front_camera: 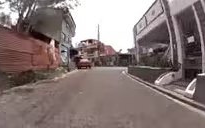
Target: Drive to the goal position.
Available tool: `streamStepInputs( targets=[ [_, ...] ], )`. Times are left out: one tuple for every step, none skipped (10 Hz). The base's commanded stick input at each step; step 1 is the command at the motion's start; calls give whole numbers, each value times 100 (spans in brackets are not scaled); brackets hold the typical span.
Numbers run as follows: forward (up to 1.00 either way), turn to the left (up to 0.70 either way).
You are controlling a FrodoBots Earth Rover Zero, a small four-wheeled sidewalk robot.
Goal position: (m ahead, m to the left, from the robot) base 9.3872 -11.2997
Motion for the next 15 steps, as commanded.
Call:
streamStepInputs(
  targets=[
    [100,0],
    [100,0],
    [100,0],
    [100,0],
    [100,0],
    [100,0],
    [100,0],
    [100,0],
    [100,0],
    [100,0],
    [100,0],
    [100,0],
    [100,0],
    [100,0],
    [100,0]
  ],
)
